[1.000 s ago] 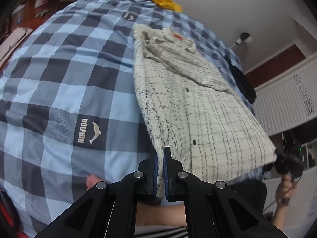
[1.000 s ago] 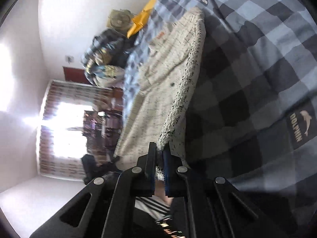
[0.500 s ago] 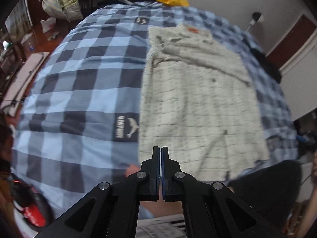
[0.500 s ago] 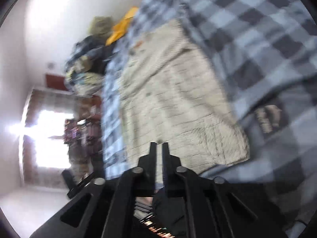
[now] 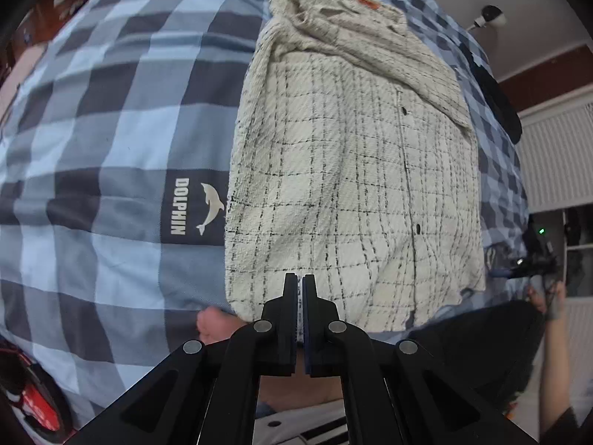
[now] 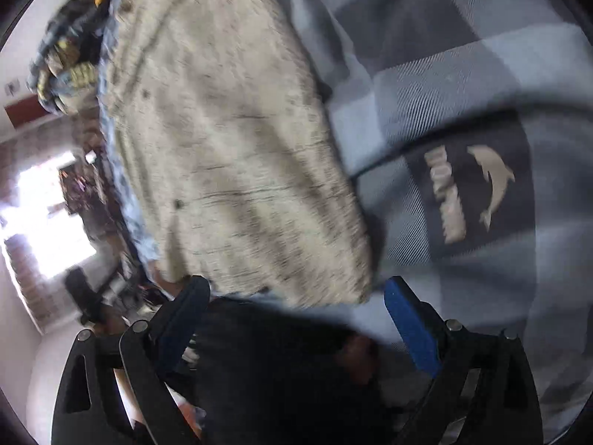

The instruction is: Fold small clothes

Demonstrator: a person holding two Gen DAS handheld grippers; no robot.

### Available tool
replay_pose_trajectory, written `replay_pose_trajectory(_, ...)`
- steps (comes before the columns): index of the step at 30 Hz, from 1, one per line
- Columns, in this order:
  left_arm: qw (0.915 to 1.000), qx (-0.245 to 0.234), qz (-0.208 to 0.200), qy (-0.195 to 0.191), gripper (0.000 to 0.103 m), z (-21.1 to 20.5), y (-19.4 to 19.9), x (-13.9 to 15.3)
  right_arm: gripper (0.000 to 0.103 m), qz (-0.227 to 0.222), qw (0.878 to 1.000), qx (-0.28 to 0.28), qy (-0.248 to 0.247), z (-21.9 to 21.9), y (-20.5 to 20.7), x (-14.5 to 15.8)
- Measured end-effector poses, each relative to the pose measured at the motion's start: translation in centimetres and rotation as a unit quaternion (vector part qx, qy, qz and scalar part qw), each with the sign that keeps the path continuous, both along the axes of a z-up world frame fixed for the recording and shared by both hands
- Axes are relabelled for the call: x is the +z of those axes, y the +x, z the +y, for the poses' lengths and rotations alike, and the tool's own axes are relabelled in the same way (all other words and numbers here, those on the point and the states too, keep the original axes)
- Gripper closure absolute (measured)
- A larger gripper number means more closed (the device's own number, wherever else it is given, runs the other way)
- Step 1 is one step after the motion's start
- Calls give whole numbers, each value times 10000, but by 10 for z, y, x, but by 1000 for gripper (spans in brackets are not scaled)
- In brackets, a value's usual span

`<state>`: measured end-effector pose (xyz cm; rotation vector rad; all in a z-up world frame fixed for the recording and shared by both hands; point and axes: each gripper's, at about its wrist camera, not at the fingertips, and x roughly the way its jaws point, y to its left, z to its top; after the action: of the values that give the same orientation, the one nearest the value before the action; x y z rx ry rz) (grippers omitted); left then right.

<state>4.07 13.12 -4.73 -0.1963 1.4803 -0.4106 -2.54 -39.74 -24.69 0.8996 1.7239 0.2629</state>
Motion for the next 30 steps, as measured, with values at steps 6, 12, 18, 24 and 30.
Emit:
replay_pose_trajectory(6,9988,104,316,355,102,4,18,-30,10,81,9987,434,238,10,9,-31)
replay_pose_trajectory(12,9952,-184,722,637,102,-9,27,-72,10,-190,9951,617,749,23,18,-36)
replay_pose_trajectory(18,9928,6,1194,-56,102,-11,26,-91,13,-573,9899,818,1010,40,18,-18)
replay_pose_trajectory(24,9922,181,1228,-65,102,-10,30,-105,13,-119,9935,769,834,49,17,-30)
replay_pose_trajectory(30,9924,446,1127,194,102,5,33,-101,13,-127,9942,784,727,60,20,-23)
